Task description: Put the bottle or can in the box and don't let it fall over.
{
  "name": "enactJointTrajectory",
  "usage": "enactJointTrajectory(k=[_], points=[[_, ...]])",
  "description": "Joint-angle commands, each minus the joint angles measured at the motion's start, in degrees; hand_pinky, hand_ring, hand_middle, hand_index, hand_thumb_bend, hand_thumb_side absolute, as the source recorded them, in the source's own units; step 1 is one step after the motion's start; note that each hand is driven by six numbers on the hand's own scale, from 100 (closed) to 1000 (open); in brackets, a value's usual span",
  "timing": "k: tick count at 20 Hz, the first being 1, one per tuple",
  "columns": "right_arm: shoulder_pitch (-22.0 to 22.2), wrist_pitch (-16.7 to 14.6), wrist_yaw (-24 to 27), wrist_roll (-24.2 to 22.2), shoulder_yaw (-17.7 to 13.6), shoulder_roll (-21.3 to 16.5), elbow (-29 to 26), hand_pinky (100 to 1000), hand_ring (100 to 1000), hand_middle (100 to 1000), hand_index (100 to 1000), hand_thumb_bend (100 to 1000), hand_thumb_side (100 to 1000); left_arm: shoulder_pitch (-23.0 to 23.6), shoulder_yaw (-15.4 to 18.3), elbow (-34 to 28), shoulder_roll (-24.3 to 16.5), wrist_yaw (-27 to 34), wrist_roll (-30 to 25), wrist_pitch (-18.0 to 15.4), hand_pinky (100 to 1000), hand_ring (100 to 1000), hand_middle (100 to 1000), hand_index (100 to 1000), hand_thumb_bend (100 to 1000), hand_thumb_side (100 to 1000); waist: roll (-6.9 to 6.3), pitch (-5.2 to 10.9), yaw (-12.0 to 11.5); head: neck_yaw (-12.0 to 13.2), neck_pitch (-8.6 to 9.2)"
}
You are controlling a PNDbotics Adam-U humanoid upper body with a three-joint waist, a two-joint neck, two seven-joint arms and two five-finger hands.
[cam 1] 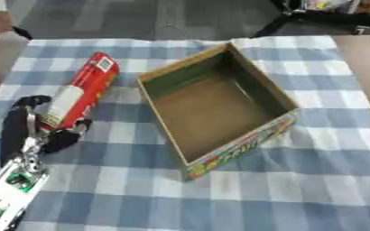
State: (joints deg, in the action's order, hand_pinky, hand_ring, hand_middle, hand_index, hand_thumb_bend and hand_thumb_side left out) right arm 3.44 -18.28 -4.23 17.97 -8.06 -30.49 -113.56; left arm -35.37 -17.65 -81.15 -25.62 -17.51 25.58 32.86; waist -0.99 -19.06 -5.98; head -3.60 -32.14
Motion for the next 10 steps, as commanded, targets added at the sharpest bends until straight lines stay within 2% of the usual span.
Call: enactJointTrajectory(k=[1, 7, 10], points=[[-0.4, -0.1, -0.1, -0.2, -0.3, -0.7, -1.0, 853, 847, 1000, 891, 100, 529, -0.4, -0.3, 0.8, -0.2, -0.6, -0.1, -0.8, 601, 553, 736, 777, 621, 181, 0.0, 0.61, 0.2, 0.2, 0.53], [-0.5, -0.2, -0.1, -0.2, -0.3, -0.8, -1.0, 853, 846, 1000, 890, 100, 529, -0.3, -0.5, 1.8, -0.2, -0.3, 0.6, -2.1, 593, 529, 721, 775, 577, 100, 0.07, 0.48, 0.1, 0.2, 0.47], [-0.5, -0.2, -0.1, -0.2, -0.3, -0.8, -1.0, 853, 846, 1000, 890, 100, 529, -0.3, -0.5, 2.2, -0.1, 0.1, 0.8, -2.3, 585, 516, 710, 774, 551, 100, 0.1, 0.47, 0.1, 0.2, 0.5]])
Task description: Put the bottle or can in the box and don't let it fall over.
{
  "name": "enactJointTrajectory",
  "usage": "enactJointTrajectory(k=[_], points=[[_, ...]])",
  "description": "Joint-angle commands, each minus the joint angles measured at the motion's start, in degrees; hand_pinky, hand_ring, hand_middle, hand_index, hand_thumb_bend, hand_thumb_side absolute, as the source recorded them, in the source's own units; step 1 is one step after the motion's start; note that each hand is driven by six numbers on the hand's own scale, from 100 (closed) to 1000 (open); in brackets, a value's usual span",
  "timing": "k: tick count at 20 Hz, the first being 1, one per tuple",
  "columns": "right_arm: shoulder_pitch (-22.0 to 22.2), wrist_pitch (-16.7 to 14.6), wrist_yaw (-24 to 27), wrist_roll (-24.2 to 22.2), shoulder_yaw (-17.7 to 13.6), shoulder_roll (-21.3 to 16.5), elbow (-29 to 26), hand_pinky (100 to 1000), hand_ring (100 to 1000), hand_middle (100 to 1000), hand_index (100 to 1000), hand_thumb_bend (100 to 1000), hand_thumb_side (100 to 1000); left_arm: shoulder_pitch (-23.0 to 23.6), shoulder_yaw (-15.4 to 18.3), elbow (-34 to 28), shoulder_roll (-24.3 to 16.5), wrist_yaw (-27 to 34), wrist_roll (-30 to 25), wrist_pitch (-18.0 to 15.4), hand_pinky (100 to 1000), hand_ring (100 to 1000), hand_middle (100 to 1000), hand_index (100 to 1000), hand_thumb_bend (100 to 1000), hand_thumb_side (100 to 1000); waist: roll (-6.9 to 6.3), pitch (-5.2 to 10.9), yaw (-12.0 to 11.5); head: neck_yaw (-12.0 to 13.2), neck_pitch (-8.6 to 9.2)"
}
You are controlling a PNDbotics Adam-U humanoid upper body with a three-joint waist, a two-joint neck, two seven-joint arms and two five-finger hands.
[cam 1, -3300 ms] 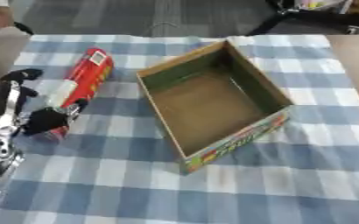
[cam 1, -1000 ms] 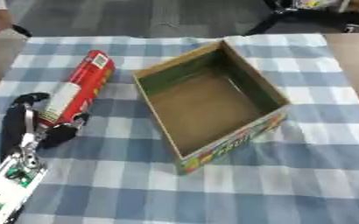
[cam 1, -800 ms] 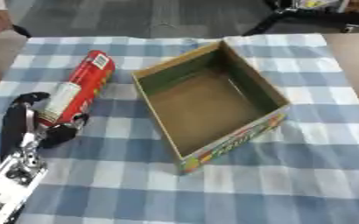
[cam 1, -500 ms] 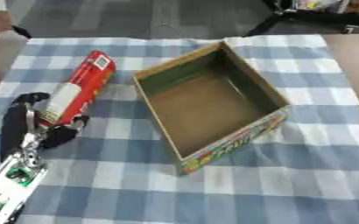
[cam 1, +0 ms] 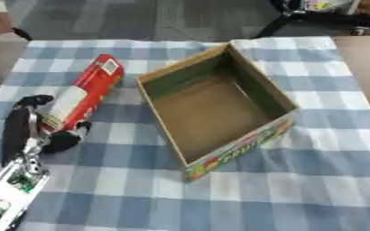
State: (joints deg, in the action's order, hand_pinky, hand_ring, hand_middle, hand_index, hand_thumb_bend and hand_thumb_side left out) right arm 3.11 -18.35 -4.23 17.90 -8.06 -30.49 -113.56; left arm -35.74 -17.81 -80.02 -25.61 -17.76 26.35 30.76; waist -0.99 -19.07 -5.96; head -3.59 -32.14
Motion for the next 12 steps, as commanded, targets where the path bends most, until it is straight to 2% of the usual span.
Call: enactJointTrajectory(k=[1, 4, 5, 7, 12], points=[[-0.2, -0.2, -0.1, -0.1, -0.3, -0.8, -1.0, 853, 845, 1000, 890, 100, 530, 0.1, -0.3, 1.2, -0.1, 0.6, 0.1, -0.2, 576, 508, 699, 770, 521, 100, 0.13, 0.49, 0.0, 0.2, 0.5], [-0.2, -0.3, -0.1, -0.1, -0.3, -0.8, -1.0, 853, 845, 1000, 889, 100, 530, 0.1, -0.1, 1.5, 0.0, 1.5, 0.7, -0.3, 565, 500, 686, 762, 470, 100, 0.19, 0.49, 0.1, 0.2, 0.5], [-0.2, -0.3, -0.1, -0.1, -0.3, -0.8, -1.0, 853, 845, 1000, 889, 100, 530, 0.1, -0.1, 1.6, 0.0, 1.8, 1.0, -0.4, 559, 497, 676, 754, 406, 100, 0.2, 0.5, 0.1, 0.2, 0.49], [-0.2, -0.3, 0.0, -0.1, -0.3, -0.8, -1.0, 853, 845, 1000, 888, 100, 530, 0.0, 0.0, 1.6, 0.0, 2.6, 1.7, -0.5, 551, 493, 669, 754, 362, 100, 0.19, 0.53, 0.0, 0.2, 0.45], [-0.2, -0.3, 0.1, -0.1, -0.4, -0.9, -1.0, 853, 844, 1000, 886, 100, 530, 0.0, 0.0, 1.3, -0.4, 4.2, 3.9, -0.5, 548, 491, 651, 747, 297, 100, 0.13, 0.66, 0.0, 0.1, 0.41]])
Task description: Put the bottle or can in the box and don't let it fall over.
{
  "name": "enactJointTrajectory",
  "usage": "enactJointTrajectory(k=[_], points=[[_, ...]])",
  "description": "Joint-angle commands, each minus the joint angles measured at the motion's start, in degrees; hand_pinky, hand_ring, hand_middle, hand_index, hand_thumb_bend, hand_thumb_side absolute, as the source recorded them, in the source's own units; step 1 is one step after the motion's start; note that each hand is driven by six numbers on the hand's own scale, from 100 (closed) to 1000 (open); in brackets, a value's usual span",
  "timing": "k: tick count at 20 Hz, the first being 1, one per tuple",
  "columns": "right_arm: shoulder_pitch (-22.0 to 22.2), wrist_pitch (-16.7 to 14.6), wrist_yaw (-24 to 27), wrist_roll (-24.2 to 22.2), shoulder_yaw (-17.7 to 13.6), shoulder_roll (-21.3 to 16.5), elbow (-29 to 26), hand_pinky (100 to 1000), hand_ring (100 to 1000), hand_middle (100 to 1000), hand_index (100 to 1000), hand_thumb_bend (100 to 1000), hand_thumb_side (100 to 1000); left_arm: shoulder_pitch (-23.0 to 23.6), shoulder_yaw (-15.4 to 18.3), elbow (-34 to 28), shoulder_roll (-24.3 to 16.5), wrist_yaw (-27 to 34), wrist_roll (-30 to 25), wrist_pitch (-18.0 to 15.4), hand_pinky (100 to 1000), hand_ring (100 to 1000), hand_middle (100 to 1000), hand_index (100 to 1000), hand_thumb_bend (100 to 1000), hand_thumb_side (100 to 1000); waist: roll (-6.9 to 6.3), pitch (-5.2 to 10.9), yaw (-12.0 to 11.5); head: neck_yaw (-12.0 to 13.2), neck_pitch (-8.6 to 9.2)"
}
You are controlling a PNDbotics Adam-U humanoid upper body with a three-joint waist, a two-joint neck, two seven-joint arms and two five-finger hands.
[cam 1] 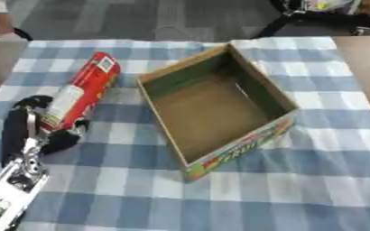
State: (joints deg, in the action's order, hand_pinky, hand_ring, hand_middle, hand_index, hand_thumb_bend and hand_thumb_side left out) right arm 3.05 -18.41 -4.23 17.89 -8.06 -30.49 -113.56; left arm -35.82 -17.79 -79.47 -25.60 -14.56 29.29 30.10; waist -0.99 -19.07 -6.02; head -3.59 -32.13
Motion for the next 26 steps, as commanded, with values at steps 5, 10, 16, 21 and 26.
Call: enactJointTrajectory(k=[5, 10, 16, 21, 26], points=[[0.0, -0.3, 0.2, -0.1, -0.4, -0.9, -1.0, 853, 843, 1000, 885, 100, 529, 0.2, -0.2, 0.0, -0.8, 1.7, 2.3, 0.0, 543, 494, 650, 736, 264, 100, 0.1, 0.82, 0.1, 0.1, 0.35], [0.1, -0.4, 0.4, -0.1, -0.4, -1.0, -1.0, 853, 842, 1000, 884, 100, 530, 0.1, -0.3, -1.1, -1.3, 1.4, 2.6, 0.0, 539, 495, 653, 732, 256, 100, 0.11, 1.04, 0.1, 0.1, 0.25], [0.2, -0.4, 0.5, -0.1, -0.5, -1.1, -1.0, 853, 842, 1000, 883, 100, 529, -0.2, 0.3, -3.5, -2.0, 1.3, 2.3, 0.8, 541, 498, 658, 720, 245, 100, 0.11, 1.29, 0.0, -0.1, 0.05], [0.4, -0.4, 0.6, -0.1, -0.5, -1.2, -1.0, 853, 842, 1000, 883, 100, 529, -0.6, 1.3, -6.0, -3.0, 1.8, 1.8, 1.8, 542, 498, 660, 715, 247, 100, 0.0, 1.51, -0.1, -0.2, -0.07], [0.5, -0.4, 0.7, 0.0, -0.6, -1.3, -1.0, 853, 842, 1000, 883, 100, 529, -0.7, 1.3, -8.2, -4.9, 1.9, -0.5, 1.9, 545, 503, 664, 717, 263, 100, -0.2, 1.72, -0.2, -0.5, -0.22]])
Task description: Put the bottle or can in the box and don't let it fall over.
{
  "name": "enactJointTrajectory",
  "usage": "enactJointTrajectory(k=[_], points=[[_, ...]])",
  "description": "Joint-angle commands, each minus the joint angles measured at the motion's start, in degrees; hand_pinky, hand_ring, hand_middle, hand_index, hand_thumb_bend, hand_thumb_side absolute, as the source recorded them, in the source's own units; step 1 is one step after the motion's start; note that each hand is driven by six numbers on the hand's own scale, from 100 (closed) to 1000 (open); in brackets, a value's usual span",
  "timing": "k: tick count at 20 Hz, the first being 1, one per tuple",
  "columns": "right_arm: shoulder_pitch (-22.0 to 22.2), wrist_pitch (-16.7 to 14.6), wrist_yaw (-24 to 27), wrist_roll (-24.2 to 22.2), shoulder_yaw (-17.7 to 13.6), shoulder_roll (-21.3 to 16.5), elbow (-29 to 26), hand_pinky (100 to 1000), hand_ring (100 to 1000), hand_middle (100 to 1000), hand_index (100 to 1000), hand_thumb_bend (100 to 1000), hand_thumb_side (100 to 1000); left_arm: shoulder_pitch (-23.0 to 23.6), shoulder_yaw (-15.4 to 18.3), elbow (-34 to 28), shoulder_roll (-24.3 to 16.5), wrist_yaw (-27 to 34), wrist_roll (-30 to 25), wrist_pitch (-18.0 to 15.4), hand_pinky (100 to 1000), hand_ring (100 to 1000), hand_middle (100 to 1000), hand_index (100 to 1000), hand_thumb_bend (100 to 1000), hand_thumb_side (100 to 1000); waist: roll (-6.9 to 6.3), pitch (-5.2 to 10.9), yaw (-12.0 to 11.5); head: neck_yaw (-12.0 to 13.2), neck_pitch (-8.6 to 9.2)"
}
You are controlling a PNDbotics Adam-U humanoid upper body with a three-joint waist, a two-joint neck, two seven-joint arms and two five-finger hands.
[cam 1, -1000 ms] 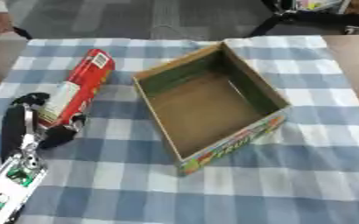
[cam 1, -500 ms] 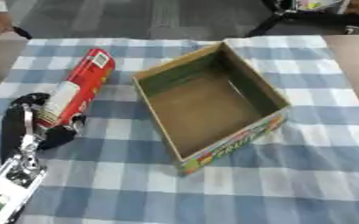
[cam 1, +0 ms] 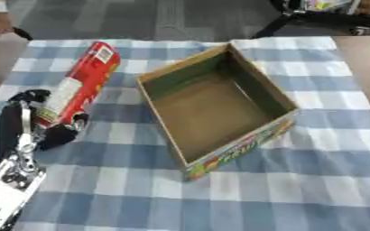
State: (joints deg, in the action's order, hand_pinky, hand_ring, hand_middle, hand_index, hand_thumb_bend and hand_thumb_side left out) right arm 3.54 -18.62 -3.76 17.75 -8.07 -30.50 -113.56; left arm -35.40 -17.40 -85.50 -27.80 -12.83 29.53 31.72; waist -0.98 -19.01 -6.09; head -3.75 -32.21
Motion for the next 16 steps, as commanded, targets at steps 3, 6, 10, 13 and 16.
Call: enactJointTrajectory(k=[3, 6, 10, 13, 16], points=[[0.1, -0.2, 0.3, 0.1, -0.6, -1.4, -1.0, 853, 842, 1000, 883, 100, 529, -1.4, 1.1, -3.2, -3.8, 0.1, -2.6, 0.4, 544, 503, 664, 716, 263, 100, -0.32, 1.76, -0.1, -0.4, -0.15], [0.1, -0.2, 0.3, 0.1, -0.6, -1.4, -1.0, 853, 842, 1000, 883, 100, 529, -1.6, 1.3, -4.0, -4.4, -0.3, -3.7, 0.6, 542, 503, 662, 714, 271, 100, -0.34, 1.82, -0.1, -0.5, -0.09], [0.2, -0.2, 0.3, 0.2, -0.6, -1.5, -1.0, 853, 842, 1000, 883, 100, 529, -1.8, 1.4, -4.9, -4.9, -0.7, -4.5, 0.9, 541, 504, 663, 714, 271, 100, -0.34, 1.89, 0.0, -0.6, -0.06], [0.2, -0.3, 0.3, 0.2, -0.7, -1.5, -1.0, 852, 842, 1000, 882, 100, 529, -2.4, 1.5, -6.0, -5.5, -1.0, -5.5, 1.2, 542, 505, 664, 715, 275, 100, -0.36, 2.01, -0.1, -0.7, -0.17], [0.3, -0.2, 0.4, 0.2, -0.7, -1.6, -1.0, 852, 842, 1000, 882, 100, 529, -3.4, 1.5, -7.3, -6.3, -1.1, -6.9, 1.6, 543, 506, 665, 717, 278, 100, -0.44, 2.17, -0.1, -0.8, -0.31]])
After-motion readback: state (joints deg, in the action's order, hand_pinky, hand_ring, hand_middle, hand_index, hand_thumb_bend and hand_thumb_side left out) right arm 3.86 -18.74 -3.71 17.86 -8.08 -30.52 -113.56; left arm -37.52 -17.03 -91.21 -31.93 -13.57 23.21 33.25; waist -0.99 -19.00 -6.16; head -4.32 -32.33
